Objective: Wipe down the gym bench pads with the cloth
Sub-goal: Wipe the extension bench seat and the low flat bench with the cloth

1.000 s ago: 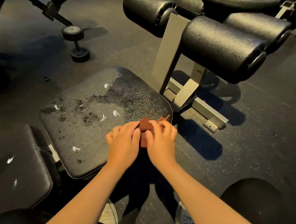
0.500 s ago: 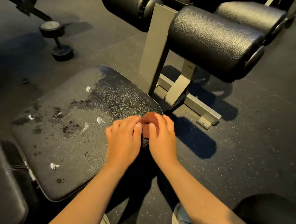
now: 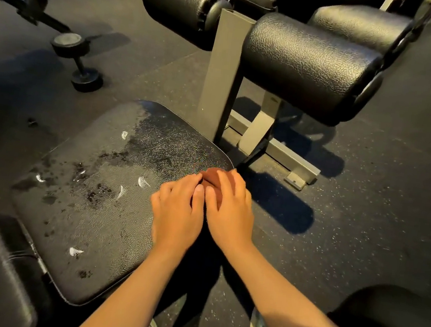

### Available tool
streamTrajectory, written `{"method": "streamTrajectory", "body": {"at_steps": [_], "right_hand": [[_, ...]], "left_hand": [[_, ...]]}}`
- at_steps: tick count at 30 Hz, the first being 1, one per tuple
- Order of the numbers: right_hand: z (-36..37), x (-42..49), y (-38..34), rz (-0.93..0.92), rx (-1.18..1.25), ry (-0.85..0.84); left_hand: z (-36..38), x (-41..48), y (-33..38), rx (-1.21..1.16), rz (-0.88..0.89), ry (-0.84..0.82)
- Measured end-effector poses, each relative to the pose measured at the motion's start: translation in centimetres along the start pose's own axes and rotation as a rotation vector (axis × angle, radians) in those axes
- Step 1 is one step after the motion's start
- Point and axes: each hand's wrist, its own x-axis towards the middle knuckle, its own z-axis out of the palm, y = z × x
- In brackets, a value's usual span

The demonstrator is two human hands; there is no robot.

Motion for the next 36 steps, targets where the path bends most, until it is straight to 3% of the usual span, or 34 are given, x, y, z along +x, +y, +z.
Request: {"method": "streamTrajectory", "body": {"at_steps": [8,16,20,24,27,33,36], "right_hand": [[-0.4,4.9,-0.4,0.012,0.017,-0.064],[1.0,-4.4,-0.4,0.026,0.089,0.048],[-0.7,-2.9,0.0,-0.020,0.097,-0.013],[-1.2,-0.8,-1.1,0.108,0.144,0.004],[0.2,-3.4,-2.4,0.100,0.049,0.016],[2.8,-10.4,-4.7,0.048,0.172,-0.063],[2.0,-9.5,-4.0,0.005,0.199,-0.076]], "left_hand": [[0.1,-0.1,-0.4,0.022,0.019,-0.009],[-0.2,-0.8,-0.6,-0.061,0.068,0.004],[-0.9,-1.6,-1.9,-0.129,0.092,-0.017],[-2.7,-5.0,-2.2,-0.019,0.006,-0.017],[-3.6,-7.3,-4.2,-0.049,0.014,-0.008],[-4.9,-9.4,-4.8,-0.172,0.053,0.006],[-4.9,-9.3,-5.3,-0.168,0.066,-0.002]]}}
